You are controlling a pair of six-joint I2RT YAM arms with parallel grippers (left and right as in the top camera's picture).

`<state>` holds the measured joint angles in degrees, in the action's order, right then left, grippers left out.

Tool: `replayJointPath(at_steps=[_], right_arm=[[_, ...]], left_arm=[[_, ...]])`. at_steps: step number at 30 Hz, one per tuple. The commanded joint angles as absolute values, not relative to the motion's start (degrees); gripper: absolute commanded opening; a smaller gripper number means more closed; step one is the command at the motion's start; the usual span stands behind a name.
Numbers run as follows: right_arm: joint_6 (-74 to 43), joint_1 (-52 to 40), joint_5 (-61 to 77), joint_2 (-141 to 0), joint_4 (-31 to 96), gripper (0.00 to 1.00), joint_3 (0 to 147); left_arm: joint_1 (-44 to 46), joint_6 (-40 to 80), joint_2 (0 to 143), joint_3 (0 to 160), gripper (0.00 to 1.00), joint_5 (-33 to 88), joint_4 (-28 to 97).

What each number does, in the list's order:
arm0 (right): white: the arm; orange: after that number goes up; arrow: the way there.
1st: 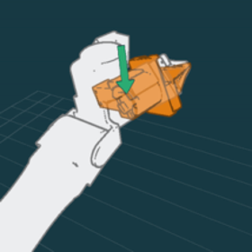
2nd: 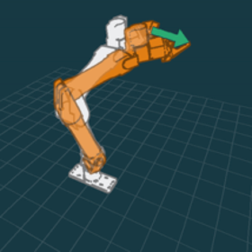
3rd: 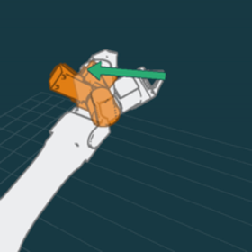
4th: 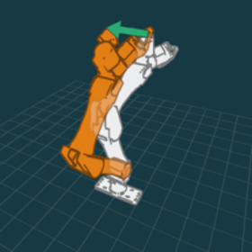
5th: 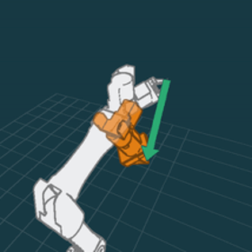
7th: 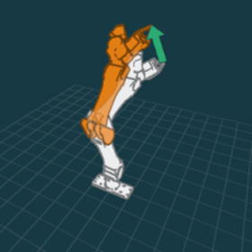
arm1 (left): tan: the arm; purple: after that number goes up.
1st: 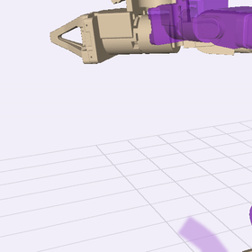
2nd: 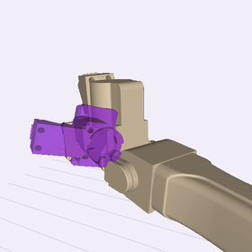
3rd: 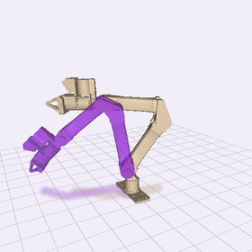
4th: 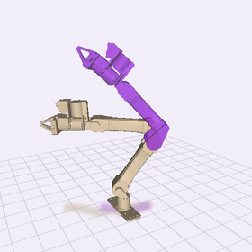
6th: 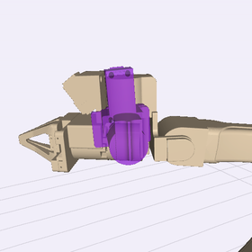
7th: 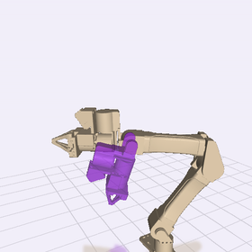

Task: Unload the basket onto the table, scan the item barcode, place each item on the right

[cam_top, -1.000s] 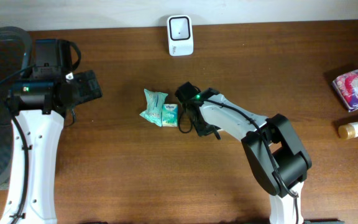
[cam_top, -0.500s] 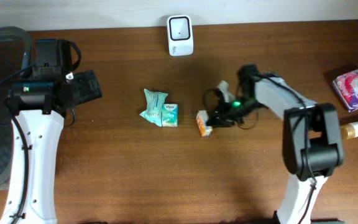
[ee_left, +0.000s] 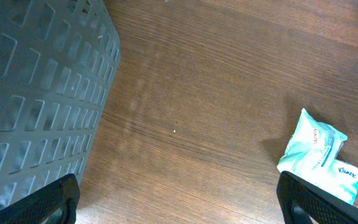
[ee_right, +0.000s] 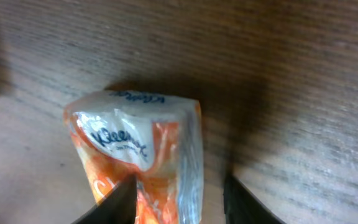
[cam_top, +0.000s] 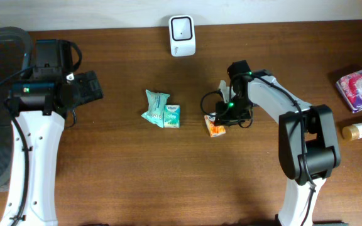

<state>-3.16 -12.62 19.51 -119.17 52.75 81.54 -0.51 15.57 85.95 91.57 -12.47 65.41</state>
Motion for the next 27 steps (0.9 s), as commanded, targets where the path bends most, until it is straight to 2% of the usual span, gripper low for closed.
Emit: replayJointPath(at_steps=[1, 3, 5, 6, 8, 13, 21, 22, 24, 27], right_arm=[[-3.9, -14.41, 20.18, -118.69, 52.64, 0.04, 79.48], [-3.2, -13.76, 33.06, -118.63, 52.77, 0.04, 80.64], [4.8, -11.16, 55.83, -118.63, 54.0, 0.04, 84.51], [7.55, -8.49, 71.99, -118.63, 53.89, 0.04, 87.33], [10.11, -4.27, 88.68, -118.63, 50.41, 0.04, 89.21], [8.54, -2.96, 88.95, -118.63, 43.22, 0.04, 89.93], [8.1, -3.75, 88.9, -118.63, 43.22, 0.04, 89.95], [6.35, -4.99, 84.4, -118.63, 43.22, 0.04, 89.95], [-8.56, -7.64, 58.63, -118.63, 43.0, 0.04, 89.97], [-10.7, -10.04, 34.13, -118.63, 45.1, 0.04, 96.95]], left_arm=[[-0.93, 14.87, 85.82, 91.77, 0.99, -12.88, 65.45], [-0.93, 14.87, 85.82, 91.77, 0.99, -12.88, 65.45], [-0.93, 14.87, 85.82, 91.77, 0.99, -12.91, 65.45], [-0.93, 14.87, 85.82, 91.77, 0.99, -12.88, 65.45], [-0.93, 14.87, 85.82, 91.77, 0.99, -12.88, 65.45], [-0.93, 14.87, 85.82, 91.77, 0.99, -12.88, 65.45], [-0.93, 14.87, 85.82, 91.77, 0.99, -12.88, 65.45], [-0.93, 14.87, 85.82, 91.77, 0.99, -12.88, 65.45], [-0.93, 14.87, 85.82, 91.77, 0.99, -12.91, 65.45], [-0.93, 14.87, 85.82, 91.77, 0.99, -12.91, 65.45]])
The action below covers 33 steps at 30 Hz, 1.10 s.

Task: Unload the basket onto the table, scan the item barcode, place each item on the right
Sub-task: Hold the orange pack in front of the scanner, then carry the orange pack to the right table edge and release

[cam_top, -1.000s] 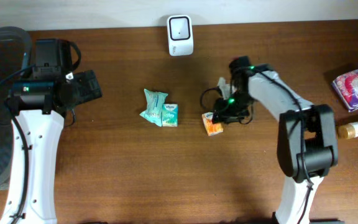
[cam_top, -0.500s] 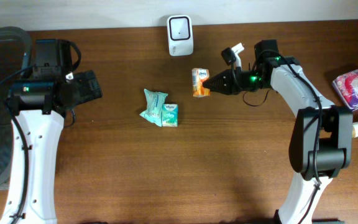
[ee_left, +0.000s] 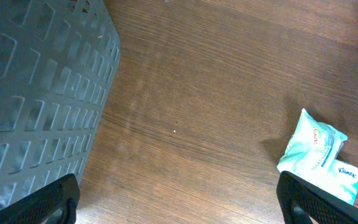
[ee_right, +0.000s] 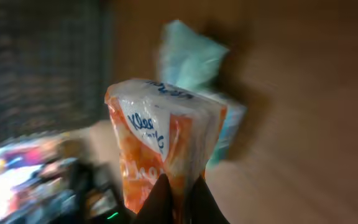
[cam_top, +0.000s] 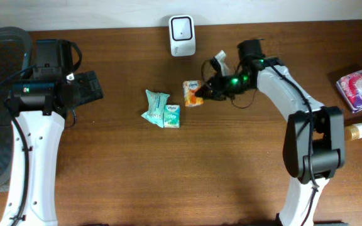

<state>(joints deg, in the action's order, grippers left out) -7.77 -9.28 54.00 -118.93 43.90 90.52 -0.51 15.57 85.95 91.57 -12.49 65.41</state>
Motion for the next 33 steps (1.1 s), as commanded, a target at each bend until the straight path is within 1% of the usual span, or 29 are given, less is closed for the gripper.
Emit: replayJointPath(at_steps=[1, 2, 3, 4, 5, 6, 10, 11, 14, 17, 18, 19, 21, 22, 23, 24, 25, 27, 28, 29, 30, 33], right_arm=[[-7.92, -11.31, 21.82, -118.63, 46.98, 0.04, 102.04], [-3.86, -13.34, 7.6, -118.63, 46.09, 0.04, 106.02], [0.82, -15.4, -1.34, -118.63, 42.06, 0.04, 107.0], [6.98, -17.39, -7.14, -118.78, 37.15, 0.04, 106.89], [12.58, -18.79, -9.96, -119.46, 32.75, 0.04, 106.61], [20.53, -20.73, -12.21, -121.49, 24.93, 0.04, 106.3], [21.63, -21.74, -12.69, -130.08, 2.9, 0.04, 106.3], [25.28, -21.76, -12.6, -133.19, -4.1, 0.04, 106.3], [26.37, -21.74, -12.05, -135.66, -10.63, 0.04, 106.3], [26.09, -21.74, -11.31, -135.68, -10.98, 0.04, 106.39], [24.97, -21.74, -14.52, -135.28, -10.96, 0.04, 106.89], [21.15, -21.21, -23.05, -133.36, -10.0, 0.04, 107.79], [12.03, -18.87, -25.69, -129.32, -1.32, 0.04, 107.94], [4.51, -16.62, -24.23, -127.09, 6.09, 0.04, 107.96], [0.34, -14.72, -19.33, -125.99, 10.79, 0.06, 107.96], [-4.32, -10.48, -5.67, -125.29, 18.17, 0.29, 107.96], [-7.16, -8.23, 1.28, -125.67, 21.02, 0.34, 107.92], [-15.66, -5.02, 6.39, -127.22, 24.56, 0.35, 107.9], [-17.96, -4.38, 8.97, -128.29, 24.88, 0.41, 107.9], [-17.93, -4.38, 11.2, -129.23, 24.86, 0.5, 107.9], [-17.91, -4.78, 12.29, -130.04, 24.88, 0.56, 107.9], [-19.31, -6.98, 10.46, -132.81, 25.65, 0.56, 107.9]], left_arm=[[-0.93, 14.87, 85.82, 91.77, 0.99, -12.91, 65.45], [-0.93, 14.87, 85.82, 91.77, 0.99, -12.88, 65.45], [-0.93, 14.87, 85.82, 91.77, 0.99, -12.88, 65.45], [-0.93, 14.87, 85.82, 91.77, 0.99, -12.88, 65.45], [-0.93, 14.87, 85.82, 91.77, 0.99, -12.88, 65.45], [-0.93, 14.87, 85.82, 91.77, 0.99, -12.88, 65.45], [-0.93, 14.87, 85.82, 91.77, 0.99, -12.88, 65.45], [-0.93, 14.87, 85.82, 91.77, 0.99, -12.88, 65.45], [-0.93, 14.87, 85.82, 91.77, 0.99, -12.88, 65.45], [-0.93, 14.87, 85.82, 91.77, 0.99, -12.91, 65.45], [-0.93, 14.87, 85.82, 91.77, 0.99, -12.88, 65.45], [-0.93, 14.87, 85.82, 91.77, 0.99, -12.88, 65.45], [-0.93, 14.87, 85.82, 91.77, 0.99, -12.88, 65.45], [-0.93, 14.87, 85.82, 91.77, 0.99, -12.91, 65.45], [-0.93, 14.87, 85.82, 91.77, 0.99, -12.88, 65.45], [-0.93, 14.87, 85.82, 91.77, 0.99, -12.88, 65.45], [-0.93, 14.87, 85.82, 91.77, 0.99, -12.88, 65.45], [-0.93, 14.87, 85.82, 91.77, 0.99, -12.91, 65.45], [-0.93, 14.87, 85.82, 91.77, 0.99, -12.91, 65.45], [-0.93, 14.87, 85.82, 91.77, 0.99, -12.91, 65.45], [-0.93, 14.87, 85.82, 91.77, 0.99, -12.88, 65.45], [-0.93, 14.87, 85.82, 91.77, 0.99, -12.88, 65.45]])
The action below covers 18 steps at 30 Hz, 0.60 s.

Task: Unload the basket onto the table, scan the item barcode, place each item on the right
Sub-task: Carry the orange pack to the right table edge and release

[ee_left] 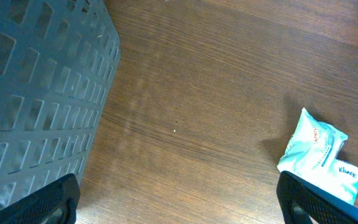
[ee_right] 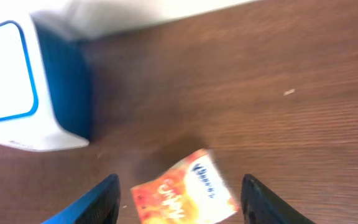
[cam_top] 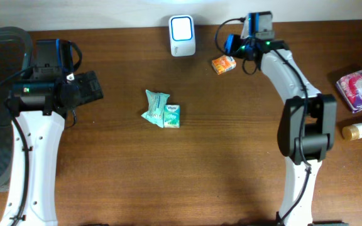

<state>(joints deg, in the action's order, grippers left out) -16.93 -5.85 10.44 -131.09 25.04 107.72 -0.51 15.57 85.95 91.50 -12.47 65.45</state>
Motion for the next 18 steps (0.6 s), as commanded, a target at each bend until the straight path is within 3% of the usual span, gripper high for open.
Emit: replayJointPath(at_steps=[1, 6, 7, 8, 9, 13, 18], right_arm=[[-27.46, -7.35, 7.01, -134.37, 27.29, 0.56, 107.87], [-30.13, -8.54, 3.6, -138.3, 29.65, 0.54, 107.83], [-30.09, -8.58, 1.02, -138.3, 30.22, 0.41, 107.79], [-30.09, -8.49, 0.6, -138.3, 30.48, 0.14, 107.81], [-30.09, -8.34, 0.6, -138.28, 30.74, 0.04, 107.81], [-28.84, -4.1, -2.55, -134.08, 36.86, 0.04, 107.83], [-22.5, 13.58, -7.86, -122.45, 47.2, 0.04, 107.83]], left_arm=[[-0.93, 14.87, 85.82, 91.77, 0.99, -12.88, 65.45], [-0.93, 14.87, 85.82, 91.77, 0.99, -12.88, 65.45], [-0.93, 14.87, 85.82, 91.77, 0.99, -12.88, 65.45], [-0.93, 14.87, 85.82, 91.77, 0.99, -12.88, 65.45], [-0.93, 14.87, 85.82, 91.77, 0.99, -12.91, 65.45], [-0.93, 14.87, 85.82, 91.77, 0.99, -12.88, 65.45], [-0.93, 14.87, 85.82, 91.77, 0.99, -12.88, 65.45]])
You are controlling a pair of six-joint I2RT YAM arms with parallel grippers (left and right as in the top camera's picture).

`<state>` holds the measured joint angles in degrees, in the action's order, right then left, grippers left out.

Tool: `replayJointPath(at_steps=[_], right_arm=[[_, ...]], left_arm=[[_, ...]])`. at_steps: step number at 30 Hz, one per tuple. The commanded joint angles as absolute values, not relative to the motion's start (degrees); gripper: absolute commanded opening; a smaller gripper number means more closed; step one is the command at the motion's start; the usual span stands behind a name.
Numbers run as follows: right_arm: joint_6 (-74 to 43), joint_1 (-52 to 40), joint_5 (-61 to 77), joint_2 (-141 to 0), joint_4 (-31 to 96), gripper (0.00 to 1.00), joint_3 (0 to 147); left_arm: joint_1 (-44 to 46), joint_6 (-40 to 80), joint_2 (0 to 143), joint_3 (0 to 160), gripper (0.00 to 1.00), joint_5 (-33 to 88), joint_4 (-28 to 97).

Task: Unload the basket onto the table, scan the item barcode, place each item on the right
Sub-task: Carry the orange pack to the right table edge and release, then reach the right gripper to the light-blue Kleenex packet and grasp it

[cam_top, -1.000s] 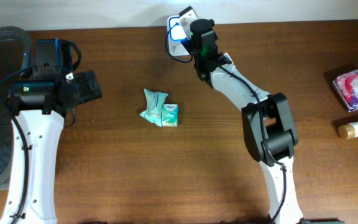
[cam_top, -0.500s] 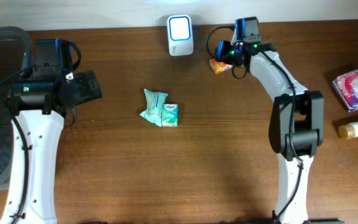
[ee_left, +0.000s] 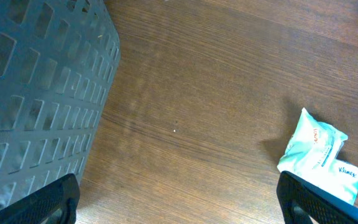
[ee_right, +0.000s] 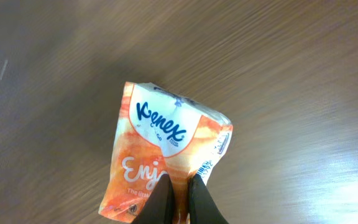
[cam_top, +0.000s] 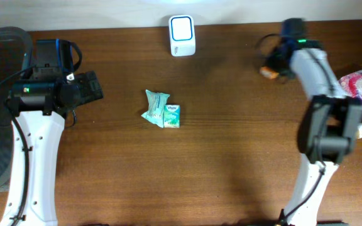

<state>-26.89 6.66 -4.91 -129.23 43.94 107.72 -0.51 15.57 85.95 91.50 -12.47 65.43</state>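
Observation:
An orange Kleenex tissue pack point(ee_right: 166, 149) is pinched at its lower edge by my right gripper point(ee_right: 180, 200), which is shut on it above bare wood. From overhead the right gripper point(cam_top: 280, 59) holds the orange pack point(cam_top: 269, 72) at the back right, well to the right of the white barcode scanner point(cam_top: 182, 27) by the back wall. A printed barcode shows on the pack's right edge. My left gripper point(ee_left: 179, 208) hangs open over the table at the left, holding nothing.
Two teal tissue packs point(cam_top: 161, 108) lie mid-table, one teal pack point(ee_left: 316, 155) showing in the left wrist view. A grey mesh basket point(ee_left: 36, 93) stands at the far left. A pink pack point(cam_top: 359, 88) and a bottle lie at the right edge.
The right gripper stood open beside the scanner with the orange pack between its fingers. Now it is shut on the pack and farther right, away from the scanner. The left arm has not moved.
First the right gripper was open around the orange pack lying mid-table. Then it held the pack up near the teal packs, shut on it. Later the pack was beside the scanner between open fingers. Now the pack is gripped at the back right.

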Motion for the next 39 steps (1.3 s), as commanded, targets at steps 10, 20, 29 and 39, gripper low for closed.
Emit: replayJointPath(at_steps=[10, 20, 29, 39], right_arm=[[-13.47, 27.75, -9.63, -118.85, 59.83, 0.93, 107.81], [-5.74, -3.9, 32.49, -119.42, 62.13, 0.99, 100.33], [-27.38, -27.31, 24.77, -119.42, 33.17, 0.65, 84.33], [-29.45, -28.32, 28.34, -123.15, 24.71, 0.53, 79.59]], left_arm=[[-0.93, 14.87, 85.82, 91.77, 0.99, -12.91, 65.45], [-0.93, 14.87, 85.82, 91.77, 0.99, -12.88, 65.45], [-0.93, 14.87, 85.82, 91.77, 0.99, -12.88, 65.45], [-0.93, 14.87, 85.82, 91.77, 0.99, -12.88, 65.45]])
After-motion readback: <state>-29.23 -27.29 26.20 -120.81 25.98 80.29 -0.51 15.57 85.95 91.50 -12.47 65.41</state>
